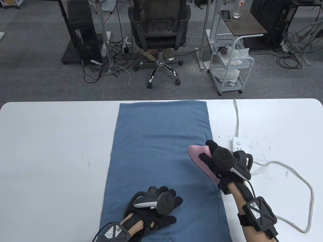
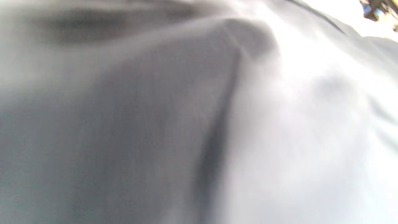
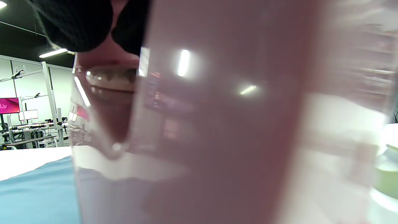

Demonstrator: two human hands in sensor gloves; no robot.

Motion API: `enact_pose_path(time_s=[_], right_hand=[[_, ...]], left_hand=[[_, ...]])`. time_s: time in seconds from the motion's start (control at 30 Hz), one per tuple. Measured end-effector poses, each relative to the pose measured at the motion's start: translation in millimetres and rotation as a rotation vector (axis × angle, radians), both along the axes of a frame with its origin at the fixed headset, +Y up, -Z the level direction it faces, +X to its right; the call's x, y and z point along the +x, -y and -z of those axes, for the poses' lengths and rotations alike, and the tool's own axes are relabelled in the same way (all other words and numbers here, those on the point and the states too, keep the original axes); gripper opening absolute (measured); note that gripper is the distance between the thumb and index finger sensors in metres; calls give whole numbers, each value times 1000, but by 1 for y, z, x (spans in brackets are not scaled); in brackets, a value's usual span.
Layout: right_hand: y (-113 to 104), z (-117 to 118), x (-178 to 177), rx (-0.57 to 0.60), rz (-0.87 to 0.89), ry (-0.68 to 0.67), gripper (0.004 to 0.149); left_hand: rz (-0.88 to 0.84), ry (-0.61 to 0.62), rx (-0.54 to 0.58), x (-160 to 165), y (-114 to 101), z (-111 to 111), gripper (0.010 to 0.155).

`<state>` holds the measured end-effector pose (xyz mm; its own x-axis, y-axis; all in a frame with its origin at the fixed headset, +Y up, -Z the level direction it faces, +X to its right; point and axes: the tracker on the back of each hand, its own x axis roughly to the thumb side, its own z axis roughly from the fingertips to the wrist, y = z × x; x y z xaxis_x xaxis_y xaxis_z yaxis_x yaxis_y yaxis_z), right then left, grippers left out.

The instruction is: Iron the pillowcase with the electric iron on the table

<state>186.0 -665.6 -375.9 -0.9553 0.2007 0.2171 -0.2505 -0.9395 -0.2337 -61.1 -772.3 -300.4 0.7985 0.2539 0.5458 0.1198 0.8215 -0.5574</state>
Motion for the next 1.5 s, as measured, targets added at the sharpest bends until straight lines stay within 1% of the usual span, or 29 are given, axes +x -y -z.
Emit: enact_pose_path(time_s=[0.1,0.17,0.23,0.27,0.3,0.43,0.67,0.83,0.9,1.0,1.13,1.2,1.23,1.27,1.33,1.43,1.5], right_hand=[[0,0,0,0,1,-3,65],[0,-1,0,3,-8,-7,65],[0,-1,1,1,-12,-11,65],[0,-1,1,0,-12,-12,65],[0,-2,2,-1,-14,-13,65],[1,-2,3,-6,-23,-12,65],[0,-7,-6,-26,-53,-39,65],[7,-18,-26,-79,-108,-115,65],[13,-23,-36,-115,-136,-157,65],[29,-29,-52,-173,-181,-217,65],[50,-36,-73,-222,-283,-281,65],[56,-39,-79,-231,-313,-304,65],[55,-40,-80,-204,-326,-293,65],[55,-39,-80,-203,-344,-293,66],[56,-35,-79,-194,-327,-271,66],[57,-9,-71,-181,-351,-154,67],[57,15,-64,-193,-347,-63,67]], left_hand=[[78,-72,12,3,7,24,74],[110,-113,22,5,16,39,74],[95,-143,22,6,24,50,73],[86,-147,6,7,27,51,72],[109,-139,-41,7,30,52,72],[97,-127,-80,3,34,44,73],[74,-110,-131,-7,38,1,73],[74,-95,-134,-11,39,-23,73],[76,-91,-134,-11,39,-26,73],[73,-92,-142,-12,39,-26,73],[74,-92,-143,-12,39,-26,73],[75,-91,-143,-12,39,-26,73],[75,-91,-144,-12,39,-26,73],[75,-91,-144,-12,39,-26,73],[75,-91,-144,-12,39,-27,73],[76,-91,-144,-12,39,-27,73],[75,-91,-145,-12,39,-27,73]])
